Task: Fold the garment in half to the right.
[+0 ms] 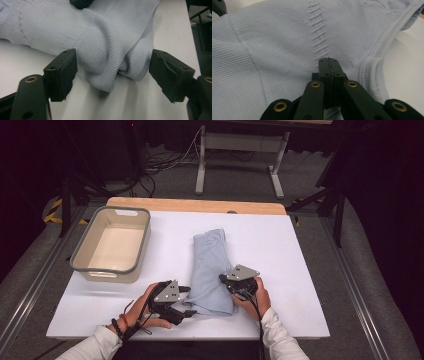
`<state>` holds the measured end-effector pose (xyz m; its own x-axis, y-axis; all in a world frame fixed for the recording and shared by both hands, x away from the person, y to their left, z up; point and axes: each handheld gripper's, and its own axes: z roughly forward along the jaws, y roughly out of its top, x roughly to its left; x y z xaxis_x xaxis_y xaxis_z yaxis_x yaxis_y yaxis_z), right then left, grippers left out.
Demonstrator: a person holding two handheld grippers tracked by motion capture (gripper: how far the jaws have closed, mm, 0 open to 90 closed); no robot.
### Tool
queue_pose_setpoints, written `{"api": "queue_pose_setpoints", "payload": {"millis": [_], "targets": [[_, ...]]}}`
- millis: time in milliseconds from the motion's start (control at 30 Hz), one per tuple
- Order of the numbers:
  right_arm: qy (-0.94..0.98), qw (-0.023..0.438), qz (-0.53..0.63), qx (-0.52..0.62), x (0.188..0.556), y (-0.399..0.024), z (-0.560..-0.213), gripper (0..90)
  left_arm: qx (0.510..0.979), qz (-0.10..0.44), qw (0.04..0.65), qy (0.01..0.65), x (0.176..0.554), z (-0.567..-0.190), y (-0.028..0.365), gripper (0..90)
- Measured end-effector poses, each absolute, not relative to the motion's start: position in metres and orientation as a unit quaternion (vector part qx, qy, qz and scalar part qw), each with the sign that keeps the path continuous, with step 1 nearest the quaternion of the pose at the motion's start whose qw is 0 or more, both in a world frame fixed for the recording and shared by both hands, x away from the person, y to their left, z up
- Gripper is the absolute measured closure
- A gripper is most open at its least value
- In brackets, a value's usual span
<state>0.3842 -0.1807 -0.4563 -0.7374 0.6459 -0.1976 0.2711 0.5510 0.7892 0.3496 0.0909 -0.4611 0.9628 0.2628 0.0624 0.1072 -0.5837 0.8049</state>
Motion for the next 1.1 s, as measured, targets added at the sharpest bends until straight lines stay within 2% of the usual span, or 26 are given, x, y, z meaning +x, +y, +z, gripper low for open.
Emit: {"api": "queue_pose_setpoints", "payload": {"millis": [200, 267, 367, 433, 500, 633, 800, 1100], "targets": [[0.846, 0.239, 0.39, 0.274, 0.385, -0.181, -0.456, 90.0, 0.889, 0.109, 0.432, 0.105, 0.35, -0.463, 0.084, 29.5], [0.845, 0.239, 0.391, 0.276, 0.385, -0.181, -0.456, 90.0, 0.89, 0.121, 0.426, 0.104, 0.351, -0.463, 0.083, 35.1], [0.845, 0.237, 0.392, 0.277, 0.385, -0.181, -0.457, 90.0, 0.894, 0.136, 0.413, 0.106, 0.352, -0.464, 0.082, 48.7], [0.845, 0.237, 0.392, 0.276, 0.385, -0.181, -0.457, 90.0, 0.895, 0.136, 0.412, 0.104, 0.353, -0.464, 0.081, 52.8], [0.845, 0.237, 0.392, 0.277, 0.385, -0.181, -0.457, 90.0, 0.896, 0.143, 0.408, 0.1, 0.354, -0.463, 0.081, 62.7], [0.844, 0.236, 0.394, 0.276, 0.386, -0.181, -0.457, 90.0, 0.898, 0.156, 0.401, 0.094, 0.354, -0.463, 0.081, 72.0], [0.843, 0.236, 0.397, 0.276, 0.387, -0.18, -0.457, 90.0, 0.901, 0.179, 0.388, 0.074, 0.35, -0.46, 0.084, 75.8], [0.847, 0.232, 0.402, 0.261, 0.388, -0.169, -0.457, 90.0, 0.907, 0.197, 0.365, 0.071, 0.346, -0.455, 0.096, 76.1]]}}
